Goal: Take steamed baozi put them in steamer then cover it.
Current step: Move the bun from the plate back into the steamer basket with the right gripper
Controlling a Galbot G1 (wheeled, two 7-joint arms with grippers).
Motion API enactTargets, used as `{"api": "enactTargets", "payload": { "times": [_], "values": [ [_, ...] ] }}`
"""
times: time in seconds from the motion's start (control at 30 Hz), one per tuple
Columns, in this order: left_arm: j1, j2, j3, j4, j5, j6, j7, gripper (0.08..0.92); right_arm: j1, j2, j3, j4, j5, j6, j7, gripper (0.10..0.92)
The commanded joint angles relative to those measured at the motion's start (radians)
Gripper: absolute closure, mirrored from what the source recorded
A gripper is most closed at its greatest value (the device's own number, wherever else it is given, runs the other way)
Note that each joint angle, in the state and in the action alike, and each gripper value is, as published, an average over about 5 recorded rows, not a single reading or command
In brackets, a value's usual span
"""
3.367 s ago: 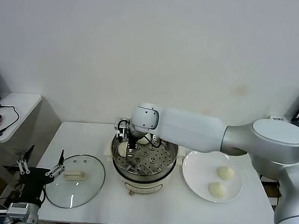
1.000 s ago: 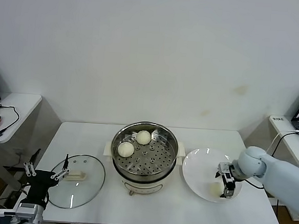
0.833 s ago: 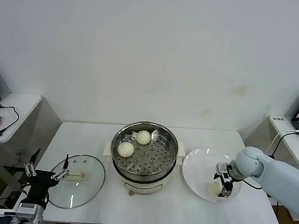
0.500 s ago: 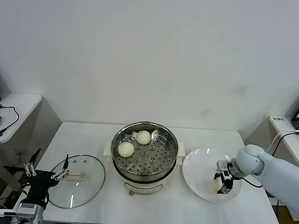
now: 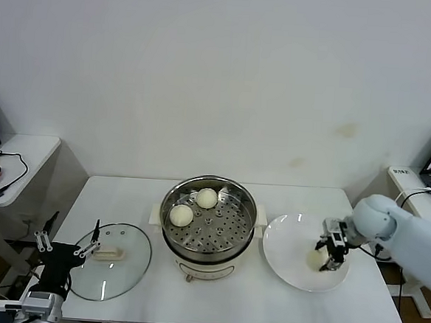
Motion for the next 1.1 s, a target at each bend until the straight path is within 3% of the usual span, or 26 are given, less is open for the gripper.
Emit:
{"api": "enactTargets", "payload": {
  "times": [0.03,0.3,0.7,1.1],
  "values": [
    [0.000,0.001,-0.001,-0.001,-0.002,0.000,0.001,0.177,0.369,0.026,-0.159,0.009,0.126,-0.008,-0.025,0.406],
    [-0.004,0.008,-0.006,-0.008,-0.016,0.002,0.000,0.177,0.627,0.195,-0.302,0.006,0.238,-0.034,-0.010,0.406],
    [-0.003,0.001,-0.023,-0.015,-0.017,0.005,0.000,0.177,0.623,0.473,-0.332,0.003,0.322,-0.065,0.062,0.399],
    [0.008,-0.026,-0.054,-0.031,-0.015,0.004,-0.002,0.177,0.473,0.694,-0.384,-0.035,0.190,0.075,0.089,0.397]
  ]
}}
